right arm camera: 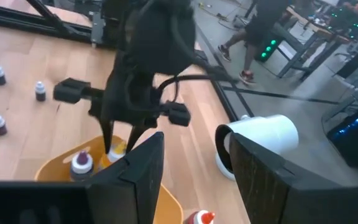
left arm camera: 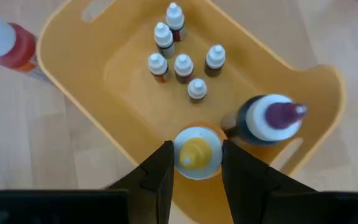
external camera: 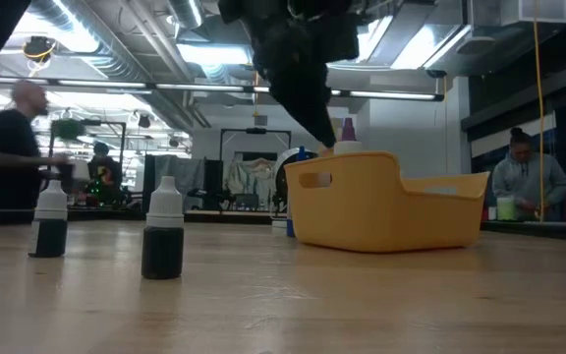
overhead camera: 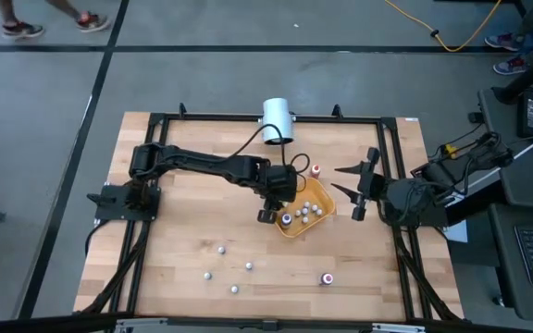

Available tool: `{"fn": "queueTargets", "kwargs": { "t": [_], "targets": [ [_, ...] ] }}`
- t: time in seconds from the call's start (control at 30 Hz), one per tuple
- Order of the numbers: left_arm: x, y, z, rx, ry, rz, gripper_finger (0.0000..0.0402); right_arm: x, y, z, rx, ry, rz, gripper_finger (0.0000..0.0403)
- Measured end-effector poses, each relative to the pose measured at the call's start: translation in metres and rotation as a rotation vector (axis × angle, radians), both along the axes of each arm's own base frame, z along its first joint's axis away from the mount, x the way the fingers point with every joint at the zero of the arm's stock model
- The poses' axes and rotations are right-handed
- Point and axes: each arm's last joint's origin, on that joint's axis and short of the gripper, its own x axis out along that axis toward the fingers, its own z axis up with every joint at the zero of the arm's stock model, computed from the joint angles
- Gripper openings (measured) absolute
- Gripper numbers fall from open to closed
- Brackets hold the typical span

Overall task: Pick & Place food coloring
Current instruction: Put the large yellow food coloring bottle into the yellow bin

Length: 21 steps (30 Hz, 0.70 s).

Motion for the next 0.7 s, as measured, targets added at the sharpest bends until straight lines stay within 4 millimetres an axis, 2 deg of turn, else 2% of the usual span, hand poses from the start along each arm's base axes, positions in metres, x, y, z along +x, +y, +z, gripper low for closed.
{"fn": "queueTargets", "kwargs": {
  "t": [0.1, 0.33, 0.7],
  "targets": [
    [0.0020, -0.0024, -0.0091, 0.007, 0.030, -0.010, 0.0109, 0.0020, 0.0009, 0.0006, 0.000, -0.011, -0.001, 0.0184],
    [0.0034, -0.0033, -0.0105, 0.010, 0.028, -0.013, 0.0115, 0.0042, 0.0028, -0.0003, -0.006, 0.002, 0.030, 0.0184],
    [0.0027, -0.0046, -0.0118, -0.005, 0.040, -0.020, 0.0195, 0.0043, 0.0030, -0.0004, -0.003, 0.004, 0.037, 0.0184]
  ]
}}
